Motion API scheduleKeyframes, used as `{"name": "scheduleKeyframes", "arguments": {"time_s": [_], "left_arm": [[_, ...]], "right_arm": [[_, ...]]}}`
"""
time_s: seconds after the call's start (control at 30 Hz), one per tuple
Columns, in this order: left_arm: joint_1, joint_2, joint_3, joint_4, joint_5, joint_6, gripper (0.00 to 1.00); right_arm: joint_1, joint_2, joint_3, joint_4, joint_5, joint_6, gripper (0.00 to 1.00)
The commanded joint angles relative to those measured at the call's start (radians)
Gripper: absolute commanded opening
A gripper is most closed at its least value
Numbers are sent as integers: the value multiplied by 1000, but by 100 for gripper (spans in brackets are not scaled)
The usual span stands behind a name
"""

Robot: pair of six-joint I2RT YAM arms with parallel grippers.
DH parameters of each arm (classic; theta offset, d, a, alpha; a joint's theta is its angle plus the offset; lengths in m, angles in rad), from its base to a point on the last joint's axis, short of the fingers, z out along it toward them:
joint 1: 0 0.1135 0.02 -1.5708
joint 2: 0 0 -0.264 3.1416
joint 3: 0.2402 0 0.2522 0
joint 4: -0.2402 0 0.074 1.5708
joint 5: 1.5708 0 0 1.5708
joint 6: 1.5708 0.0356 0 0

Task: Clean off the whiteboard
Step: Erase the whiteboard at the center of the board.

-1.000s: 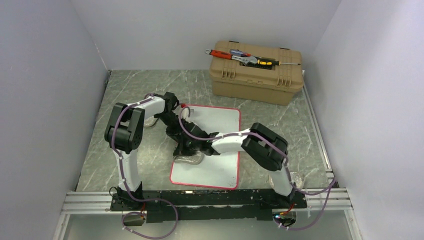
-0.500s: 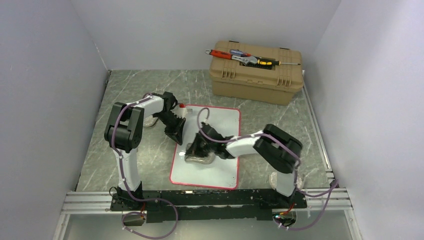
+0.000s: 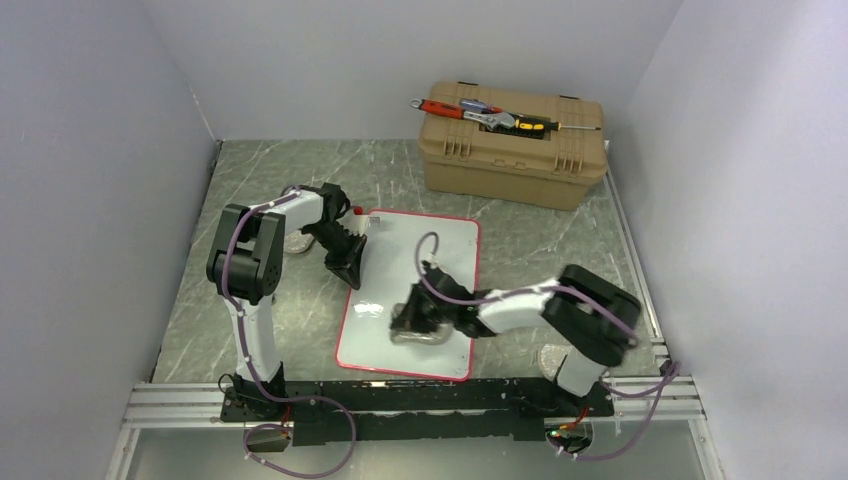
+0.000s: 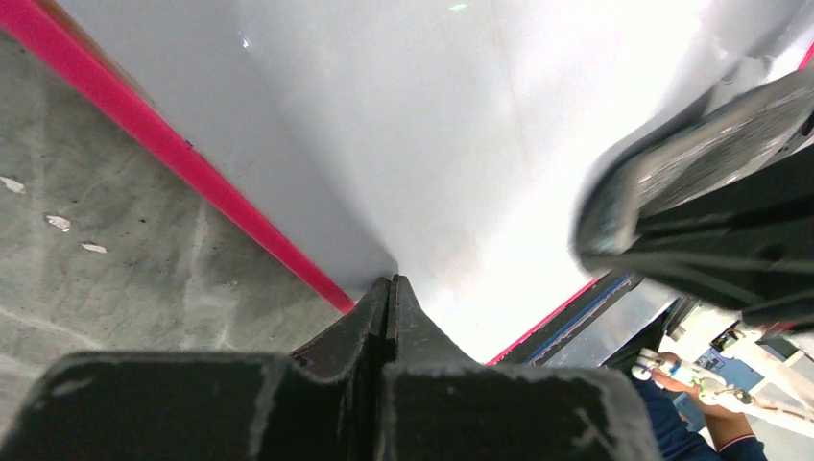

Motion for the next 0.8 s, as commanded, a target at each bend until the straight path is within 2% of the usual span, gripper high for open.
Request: {"name": "scheduleKeyframes", "arguments": {"time_s": [0.0, 0.1, 0.17, 0.27, 0.33, 0.43, 0.53, 0.6, 0.7, 0.77], "left_arm": [[-4, 61, -26, 129, -175, 70, 4], [-4, 59, -19, 125, -173, 70, 4], [-4, 59, -19, 127, -172, 70, 4], [-5, 59, -27, 128, -171, 65, 4], [-5, 60, -30, 129, -172, 63, 4], [-6, 66, -25, 124, -171, 59, 4], [-11, 64, -23, 119, -172, 62, 4], [-12, 61, -21, 115, -175, 64, 4], [-12, 60, -18, 112, -177, 65, 4], [-12, 55, -20, 114, -175, 65, 4]], "right_arm": [[17, -222, -272, -417, 52, -2, 0], [56, -399, -381, -488, 38, 45, 0], [82, -413, -388, -473, 31, 62, 0], [117, -250, -265, -391, 3, 29, 0], [148, -87, -109, -355, -19, -25, 0], [181, 146, 171, -391, -56, -117, 0], [191, 285, 381, -446, -69, -188, 0], [191, 332, 459, -473, -77, -215, 0], [188, 310, 433, -484, -75, -212, 0], [177, 215, 283, -479, -43, -162, 0]]}}
